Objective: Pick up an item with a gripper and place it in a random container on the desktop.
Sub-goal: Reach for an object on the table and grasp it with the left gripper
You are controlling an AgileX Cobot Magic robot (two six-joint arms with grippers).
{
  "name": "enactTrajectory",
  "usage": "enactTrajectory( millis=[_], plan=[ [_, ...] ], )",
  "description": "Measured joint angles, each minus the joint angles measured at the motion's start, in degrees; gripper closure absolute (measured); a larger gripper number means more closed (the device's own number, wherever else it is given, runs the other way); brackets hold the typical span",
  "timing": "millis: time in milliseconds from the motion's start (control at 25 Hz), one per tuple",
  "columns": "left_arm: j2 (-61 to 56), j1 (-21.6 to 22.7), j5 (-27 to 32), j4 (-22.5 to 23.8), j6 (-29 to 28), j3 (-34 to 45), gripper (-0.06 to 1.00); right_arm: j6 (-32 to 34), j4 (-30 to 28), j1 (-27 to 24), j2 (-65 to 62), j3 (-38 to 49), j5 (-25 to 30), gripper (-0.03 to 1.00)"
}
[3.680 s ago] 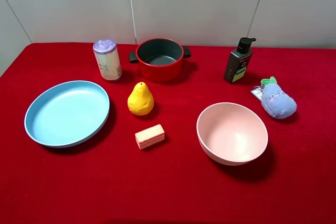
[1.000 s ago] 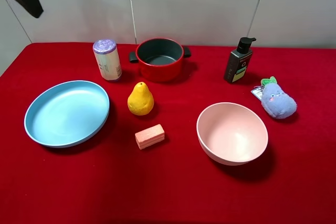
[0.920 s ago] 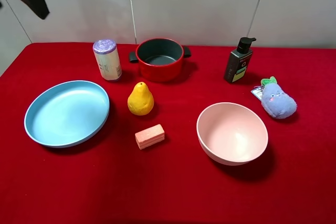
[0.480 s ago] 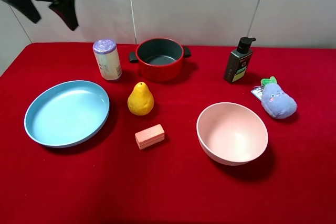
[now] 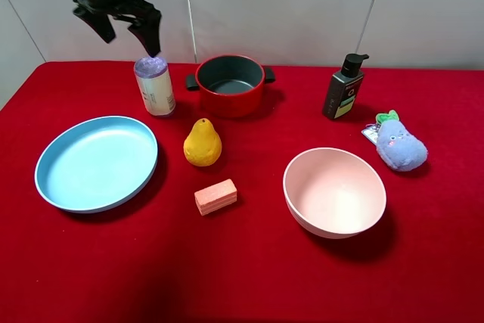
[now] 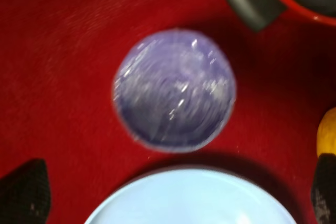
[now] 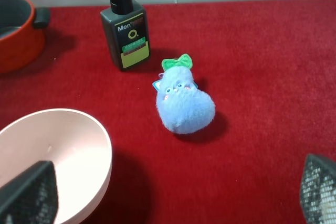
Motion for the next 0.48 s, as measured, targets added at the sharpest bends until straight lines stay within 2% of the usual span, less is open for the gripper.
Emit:
enactTrajectory(
  millis=[480],
  plan=[
    [4.44, -1.79, -0.05, 3.21, 0.36, -1.16, -0.04, 0.00, 0.00, 0.00, 0.00, 0.00, 0.00, 0.28]
  ],
)
